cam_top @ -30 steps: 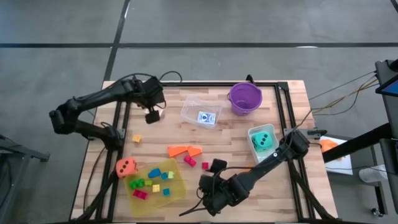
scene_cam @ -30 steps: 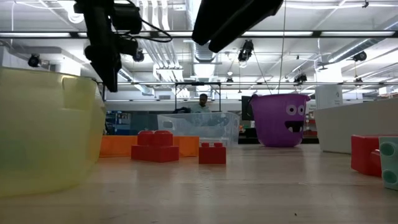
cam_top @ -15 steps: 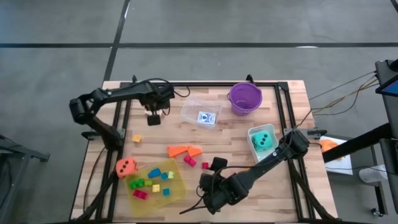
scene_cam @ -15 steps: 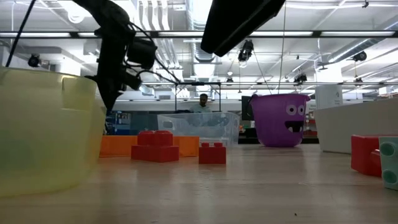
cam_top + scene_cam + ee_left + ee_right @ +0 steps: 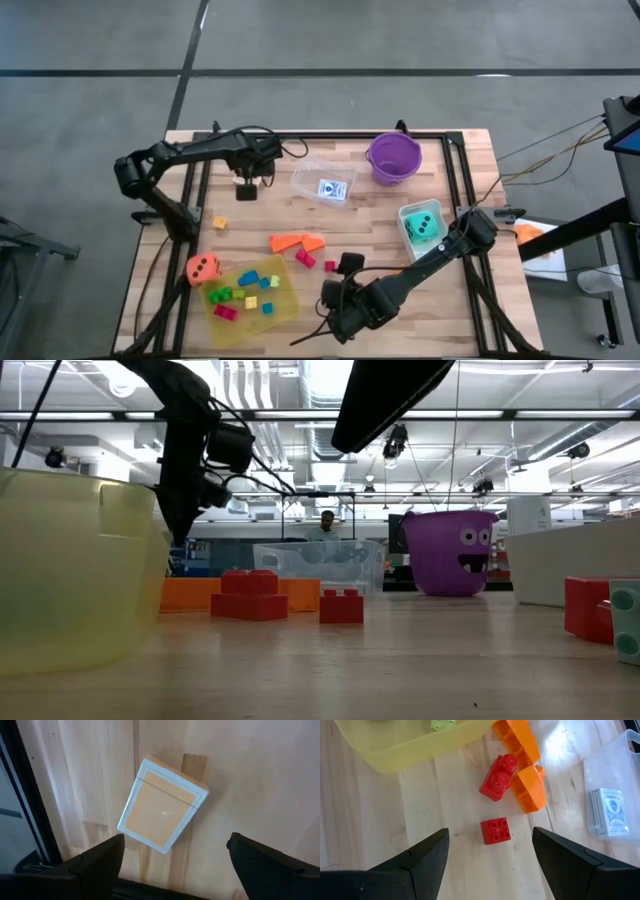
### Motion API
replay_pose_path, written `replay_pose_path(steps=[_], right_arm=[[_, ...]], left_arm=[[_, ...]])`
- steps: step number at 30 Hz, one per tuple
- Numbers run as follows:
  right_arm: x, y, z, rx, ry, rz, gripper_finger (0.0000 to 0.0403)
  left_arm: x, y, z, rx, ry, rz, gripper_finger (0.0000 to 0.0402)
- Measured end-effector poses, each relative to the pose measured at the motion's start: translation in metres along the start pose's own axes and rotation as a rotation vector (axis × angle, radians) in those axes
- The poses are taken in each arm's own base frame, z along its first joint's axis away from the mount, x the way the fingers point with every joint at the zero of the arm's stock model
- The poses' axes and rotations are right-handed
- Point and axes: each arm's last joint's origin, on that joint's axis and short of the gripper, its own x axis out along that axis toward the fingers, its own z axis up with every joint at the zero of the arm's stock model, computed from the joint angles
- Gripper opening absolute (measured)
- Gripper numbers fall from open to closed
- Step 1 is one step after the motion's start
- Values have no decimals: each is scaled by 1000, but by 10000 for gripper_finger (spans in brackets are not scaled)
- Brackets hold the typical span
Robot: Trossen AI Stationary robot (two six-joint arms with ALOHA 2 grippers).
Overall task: Pick & Place Toys
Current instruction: Put the orange deck of cards into the transparent bin
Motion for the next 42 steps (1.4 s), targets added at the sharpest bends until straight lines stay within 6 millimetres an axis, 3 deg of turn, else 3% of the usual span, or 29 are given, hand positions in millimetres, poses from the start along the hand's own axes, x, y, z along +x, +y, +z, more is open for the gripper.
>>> replay_pose_path(steps=[7,24,28,31,42], right_arm=[[1,-1,-2,-9,13,-8,283],[1,-1,-2,11,15,-3,283],[0,-1,0,20,10,2,283],[0,-2,1,23,9,2,283],[0,-2,1,11,9,2,283]], left_arm=[[-1,0,-1,54,78,157,352],[-3,-11,4,145,47,113,353],[-3,-11,4,146,41,101,379],[1,-12,4,150,36,107,395],[25,-16,8,35,-38,212,383]])
